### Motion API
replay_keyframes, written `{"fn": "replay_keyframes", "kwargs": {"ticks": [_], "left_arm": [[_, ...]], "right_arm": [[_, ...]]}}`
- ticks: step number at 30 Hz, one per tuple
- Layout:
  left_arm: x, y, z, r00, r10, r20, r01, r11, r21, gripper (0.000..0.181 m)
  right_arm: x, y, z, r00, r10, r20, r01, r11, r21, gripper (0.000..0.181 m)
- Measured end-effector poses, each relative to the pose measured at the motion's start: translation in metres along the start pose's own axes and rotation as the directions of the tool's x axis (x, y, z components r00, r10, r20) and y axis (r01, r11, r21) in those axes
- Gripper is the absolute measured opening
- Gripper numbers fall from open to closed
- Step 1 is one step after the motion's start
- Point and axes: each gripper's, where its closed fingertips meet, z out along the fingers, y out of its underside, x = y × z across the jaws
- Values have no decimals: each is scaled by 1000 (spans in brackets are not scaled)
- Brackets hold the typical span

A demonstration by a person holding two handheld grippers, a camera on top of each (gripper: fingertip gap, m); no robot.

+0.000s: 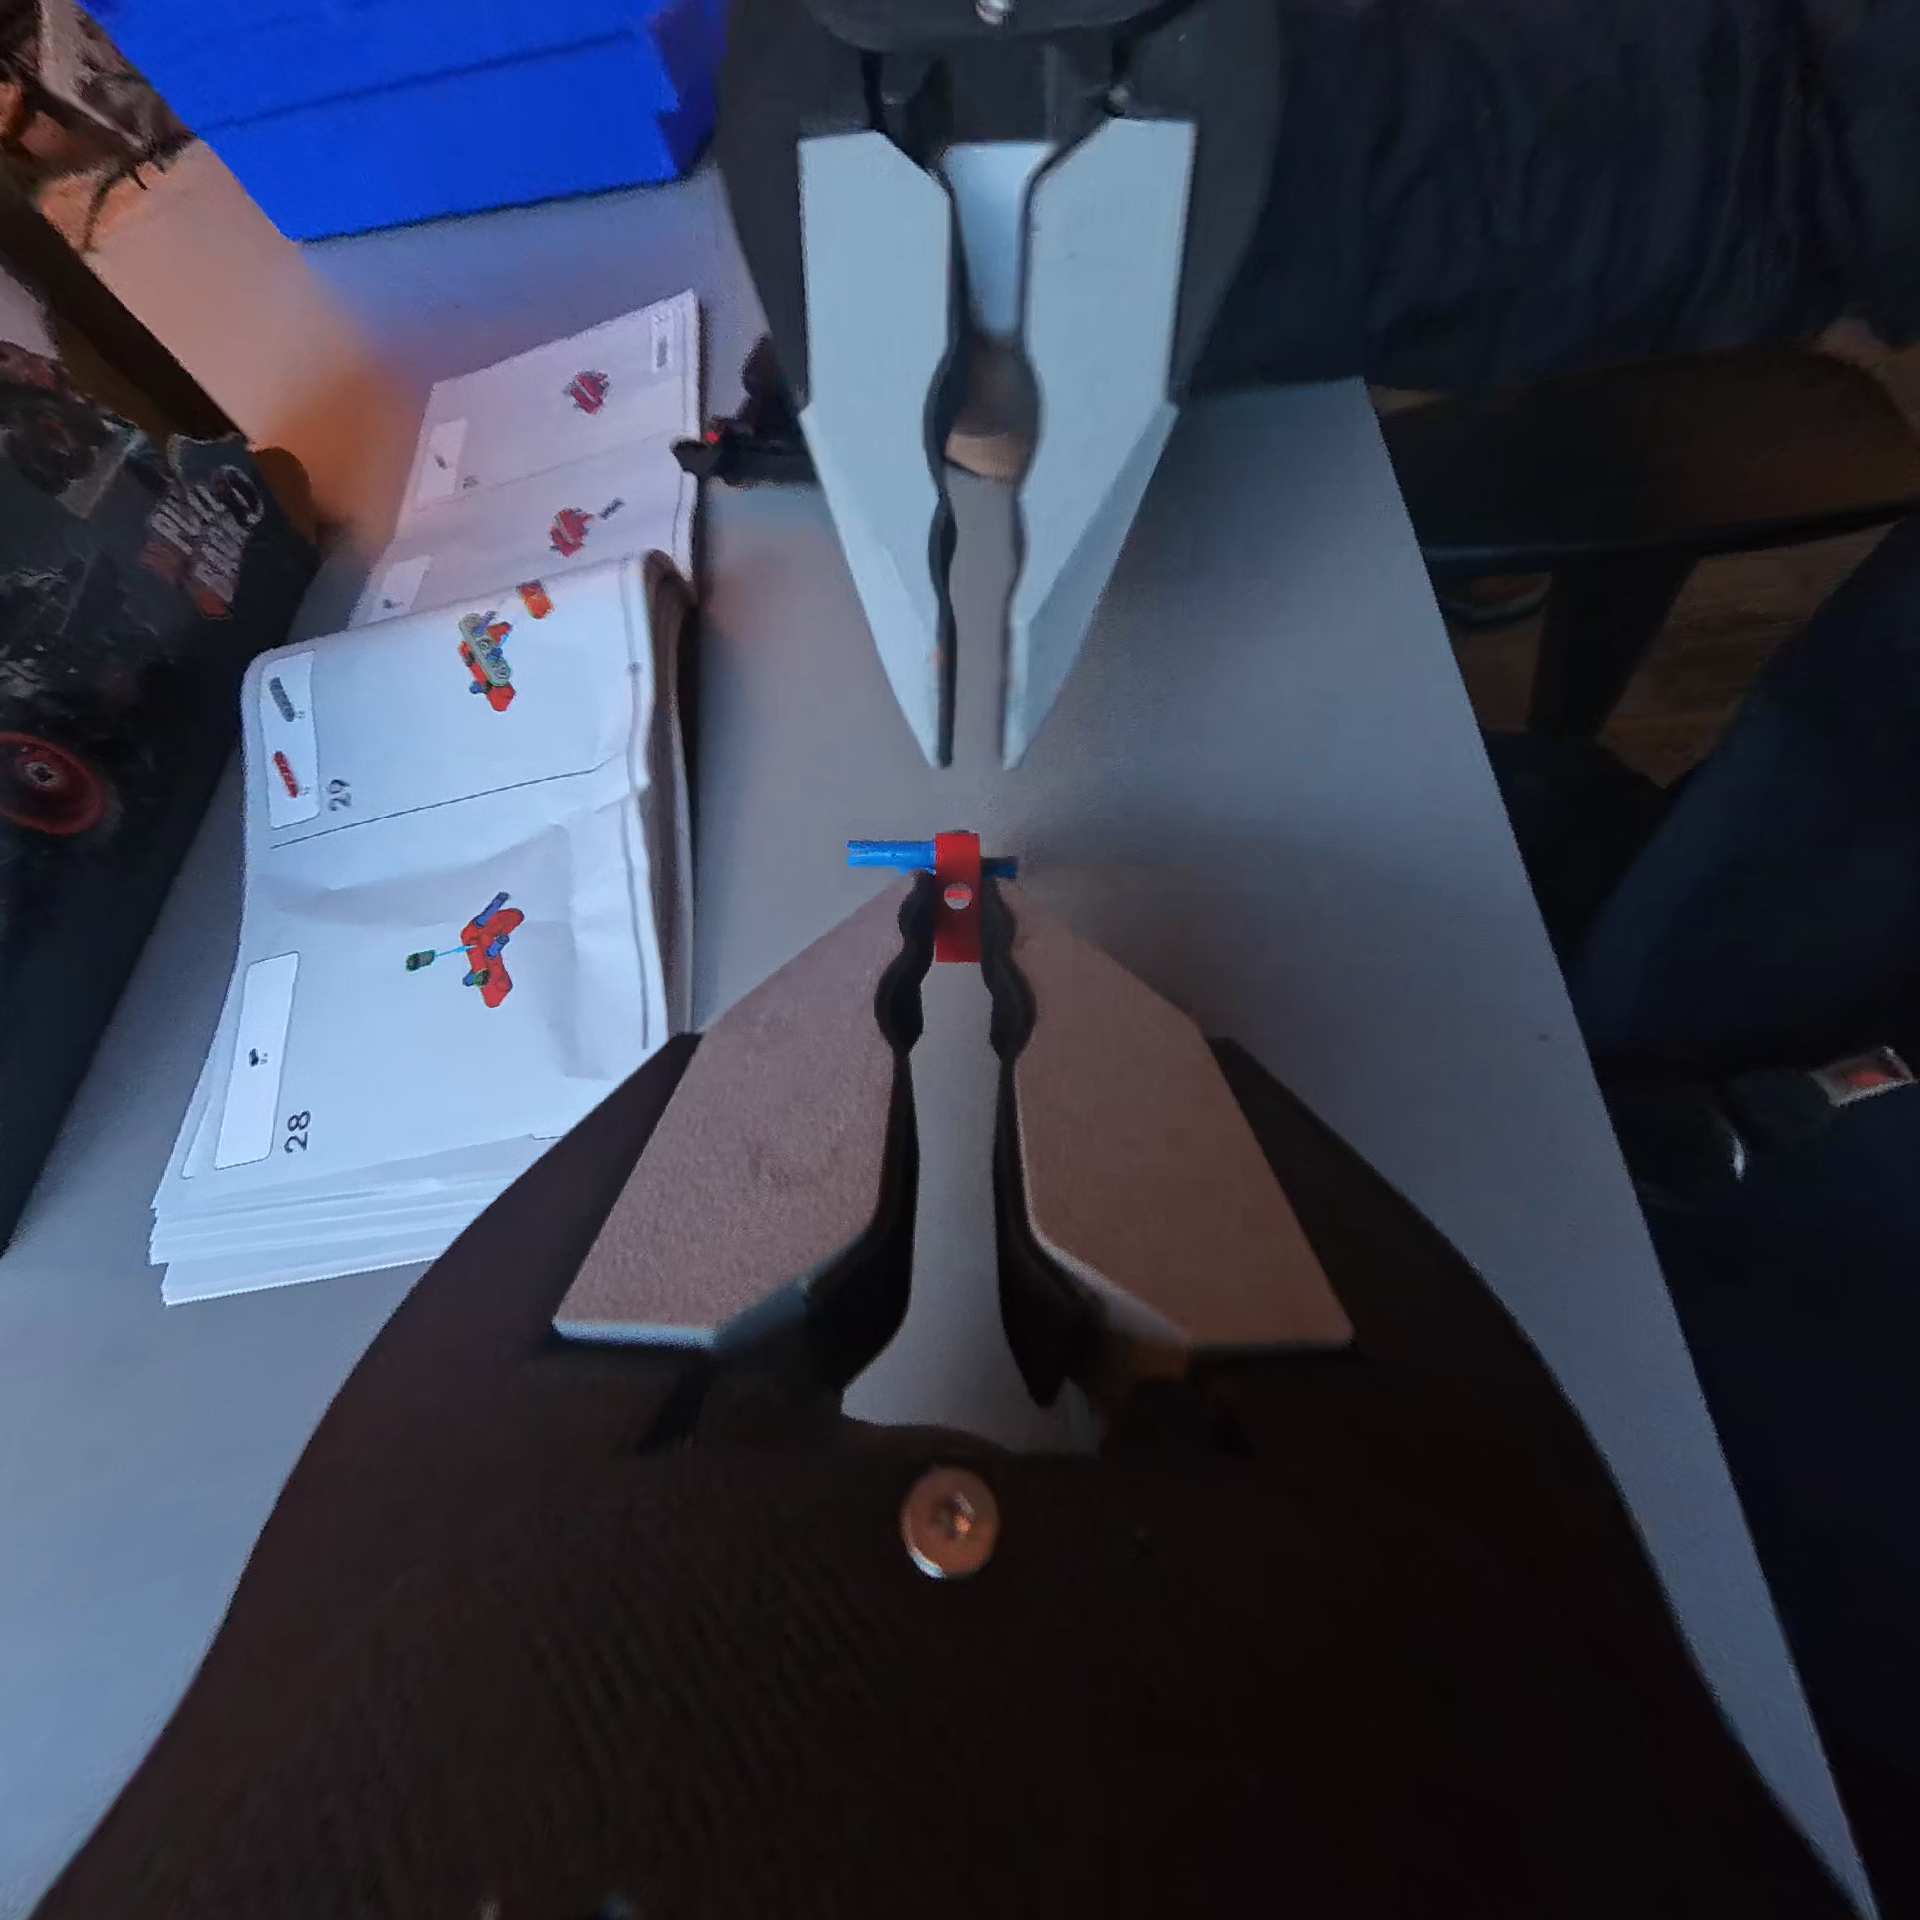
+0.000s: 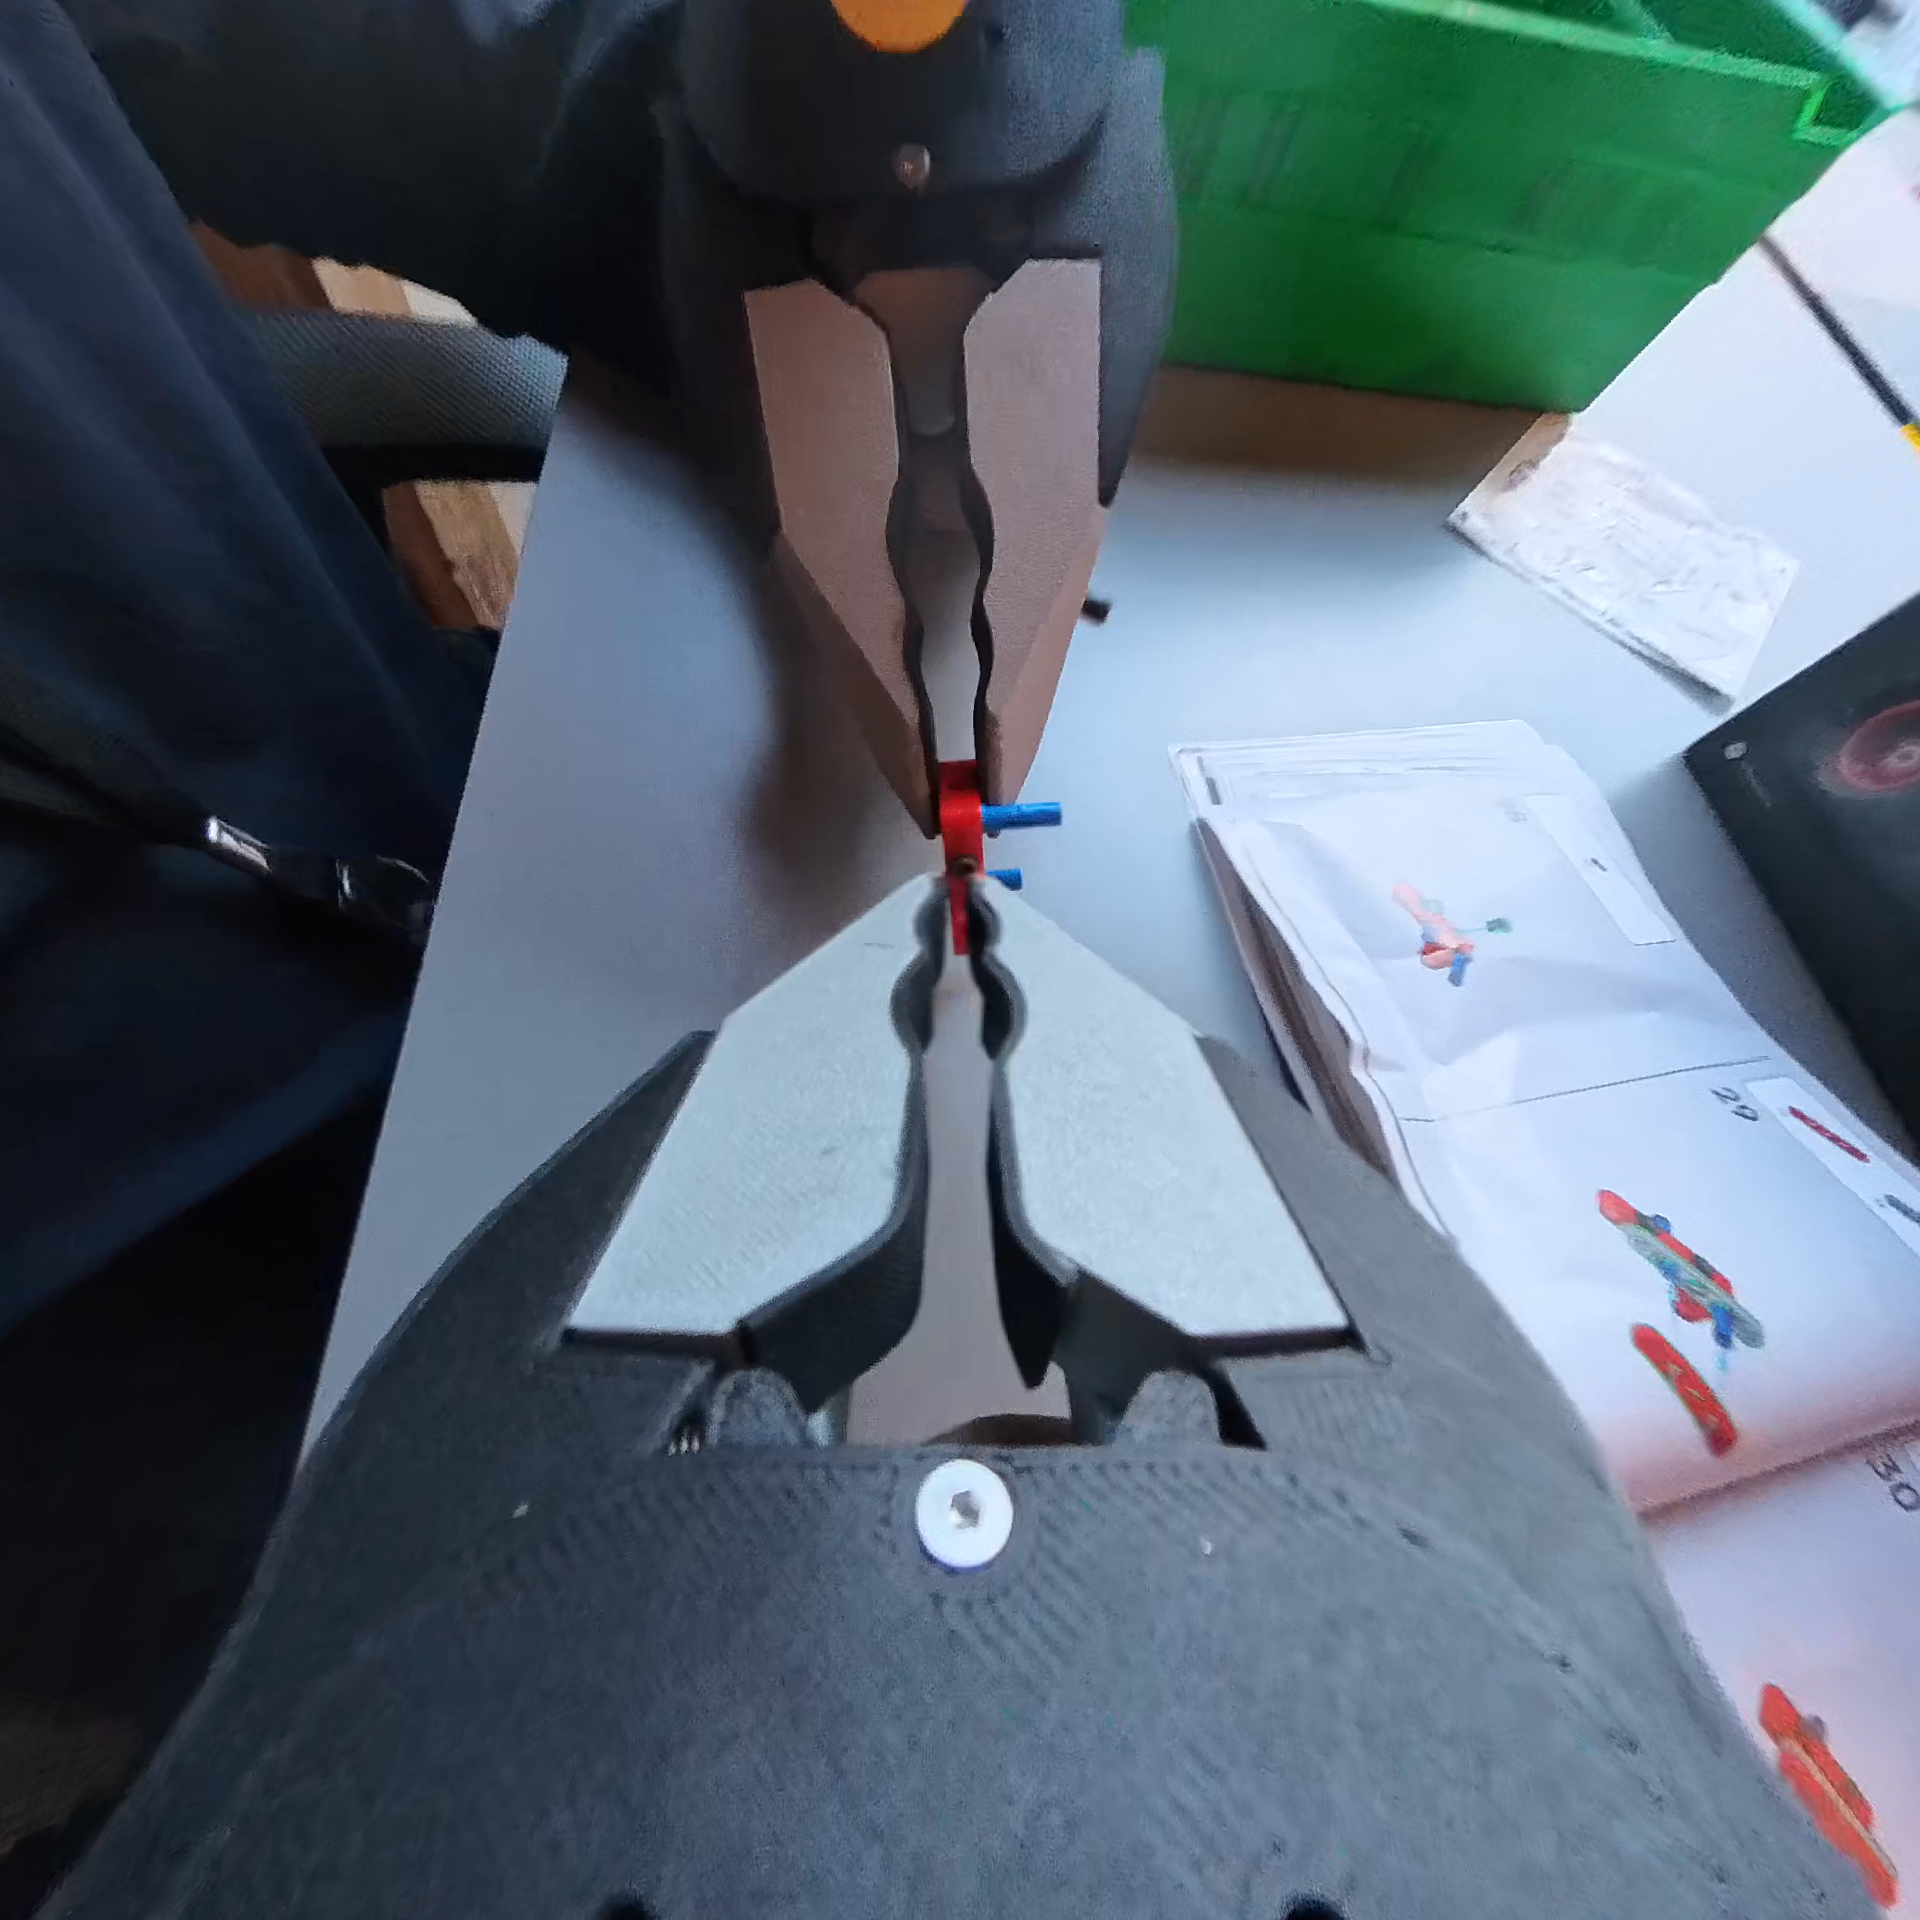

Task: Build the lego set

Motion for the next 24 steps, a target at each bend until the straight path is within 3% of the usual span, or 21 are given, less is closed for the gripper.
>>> {"fn": "replay_keyframes", "kwargs": {"ticks": [5, 9, 12, 15, 20, 24], "left_arm": [[-13, -31, -25, 992, -122, -22, 123, 956, 265, 5], [-2, -63, -48, 998, -44, -48, 62, 861, 506, 5], [6, -80, -65, 998, 65, 6, -54, 767, 640, 5], [11, -80, -64, 991, 129, 39, -123, 749, 651, 5], [18, -77, -54, 991, 134, -4, -100, 763, 638, 5], [18, -78, -48, 994, 109, -15, -76, 779, 623, 5]], "right_arm": [[8, -23, -22, 999, 34, -25, -30, 989, 147, 12], [9, -34, -30, 999, 34, -37, -26, 978, 207, 19], [4, -43, -35, 999, 37, -7, -34, 966, 256, 19], [-3, -55, -40, 999, 28, 21, -33, 949, 314, 19], [-13, -60, -35, 999, -4, 35, -8, 948, 318, 18], [-17, -59, -31, 999, -29, 18, 23, 952, 305, 5]]}}
